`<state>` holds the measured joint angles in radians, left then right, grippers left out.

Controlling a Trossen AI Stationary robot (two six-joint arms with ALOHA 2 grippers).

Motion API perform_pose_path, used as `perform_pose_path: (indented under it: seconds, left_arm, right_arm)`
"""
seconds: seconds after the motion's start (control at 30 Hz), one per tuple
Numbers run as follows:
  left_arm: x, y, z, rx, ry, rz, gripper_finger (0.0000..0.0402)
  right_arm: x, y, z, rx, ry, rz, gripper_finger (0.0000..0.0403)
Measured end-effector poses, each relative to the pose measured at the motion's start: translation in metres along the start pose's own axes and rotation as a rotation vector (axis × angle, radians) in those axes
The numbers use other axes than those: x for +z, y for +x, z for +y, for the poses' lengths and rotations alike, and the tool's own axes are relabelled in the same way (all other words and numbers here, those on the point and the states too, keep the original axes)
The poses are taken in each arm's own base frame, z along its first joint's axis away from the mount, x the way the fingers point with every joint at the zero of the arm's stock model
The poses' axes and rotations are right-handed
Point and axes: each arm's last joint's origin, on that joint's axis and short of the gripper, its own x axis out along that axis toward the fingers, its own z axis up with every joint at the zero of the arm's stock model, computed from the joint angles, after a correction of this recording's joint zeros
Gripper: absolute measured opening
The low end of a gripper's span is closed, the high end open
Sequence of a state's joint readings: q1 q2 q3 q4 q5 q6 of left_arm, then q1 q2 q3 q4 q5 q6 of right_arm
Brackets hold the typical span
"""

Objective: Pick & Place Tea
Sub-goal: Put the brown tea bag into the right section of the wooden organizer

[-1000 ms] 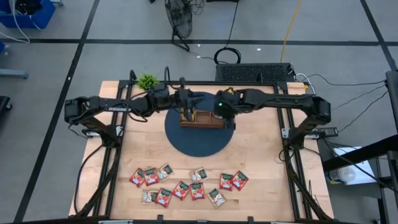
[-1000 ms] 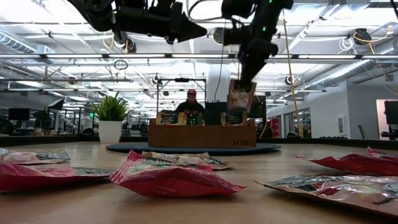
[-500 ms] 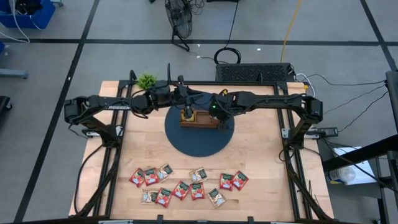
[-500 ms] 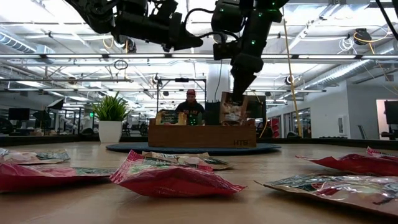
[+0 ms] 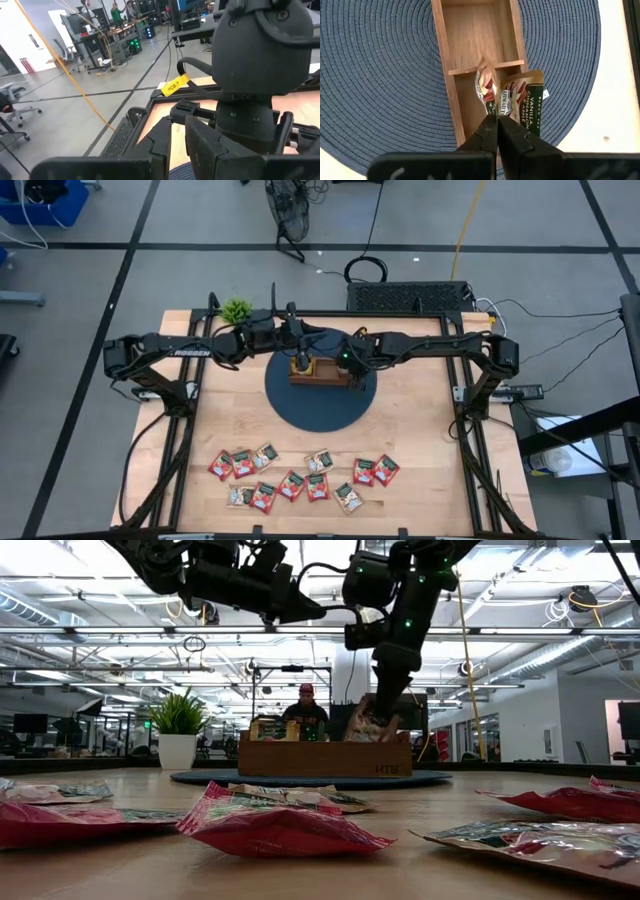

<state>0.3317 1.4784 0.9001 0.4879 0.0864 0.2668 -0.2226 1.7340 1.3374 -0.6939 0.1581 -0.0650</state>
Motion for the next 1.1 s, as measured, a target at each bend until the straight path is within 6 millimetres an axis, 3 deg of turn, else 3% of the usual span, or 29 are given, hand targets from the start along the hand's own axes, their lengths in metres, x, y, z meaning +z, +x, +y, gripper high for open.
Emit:
perform_pose_path:
  seconds: [0.47,0.83,1.1]
  left_arm:
    - [0.000,0.000,0.000,0.000,0.012,-0.004,0.0063]
    - [0.003,0.000,0.001,0.011,0.016,-0.031,0.0063]
    - [0.002,0.000,0.001,0.012,0.020,-0.025,0.0063]
  right_arm:
    - [-0.007,-0.005,-0.001,-0.095,-0.038,0.089,0.0000]
    - [0.020,-0.040,0.001,-0.087,-0.095,0.127,0.0000]
    - [0.042,-0.028,0.013,-0.087,-0.212,0.350,0.0000]
